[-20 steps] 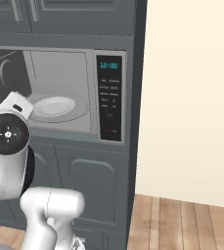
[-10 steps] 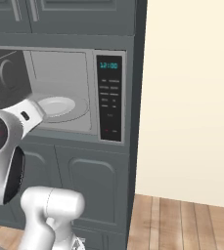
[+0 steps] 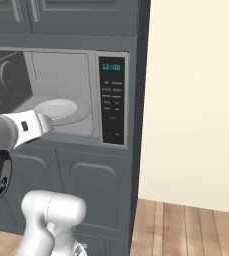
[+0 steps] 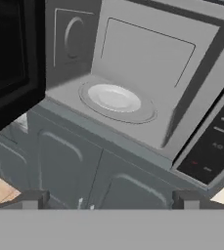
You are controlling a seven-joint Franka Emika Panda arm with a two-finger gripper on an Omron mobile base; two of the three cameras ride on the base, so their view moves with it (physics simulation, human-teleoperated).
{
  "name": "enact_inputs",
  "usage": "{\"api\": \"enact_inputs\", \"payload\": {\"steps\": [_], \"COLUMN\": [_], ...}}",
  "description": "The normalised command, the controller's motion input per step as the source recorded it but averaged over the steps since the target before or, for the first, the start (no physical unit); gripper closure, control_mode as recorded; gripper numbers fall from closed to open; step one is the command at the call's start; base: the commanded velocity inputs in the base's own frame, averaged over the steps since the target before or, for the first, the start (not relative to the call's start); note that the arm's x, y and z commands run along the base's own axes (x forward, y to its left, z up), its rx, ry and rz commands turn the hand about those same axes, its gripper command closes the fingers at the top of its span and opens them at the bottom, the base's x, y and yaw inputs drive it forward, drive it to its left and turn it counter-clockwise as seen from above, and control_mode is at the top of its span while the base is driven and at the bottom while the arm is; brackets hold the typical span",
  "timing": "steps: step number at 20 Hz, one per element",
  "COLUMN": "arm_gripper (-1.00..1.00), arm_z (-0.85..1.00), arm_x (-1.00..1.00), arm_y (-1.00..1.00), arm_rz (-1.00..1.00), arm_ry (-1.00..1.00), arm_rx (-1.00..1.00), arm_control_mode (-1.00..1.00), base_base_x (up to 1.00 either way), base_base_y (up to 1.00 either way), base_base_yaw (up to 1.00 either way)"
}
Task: Pick the carrot from the counter and place it in the microwave. Then turn on the microwave.
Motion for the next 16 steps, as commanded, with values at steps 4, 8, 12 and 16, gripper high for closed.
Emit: {"api": "enact_inputs", "payload": {"steps": [4, 8, 12, 16], "arm_gripper": [-1.0, -1.0, -1.0, -1.0], "arm_z": [-0.19, -0.09, -0.05, -0.1], "arm_x": [0.01, 0.06, 0.07, 0.11], "arm_y": [-0.01, -0.09, -0.09, -0.11], "arm_rz": [-0.24, -0.18, -0.17, -0.14], "arm_ry": [-0.08, -0.04, -0.08, -0.09], "arm_rx": [0.08, 0.08, 0.07, 0.07], "arm_control_mode": [-1.0, -1.0, -1.0, -1.0], "base_base_x": [0.0, 0.0, 0.0, 0.0], "base_base_y": [0.0, 0.0, 0.0, 0.0], "base_base_yaw": [0.0, 0.0, 0.0, 0.0]}}
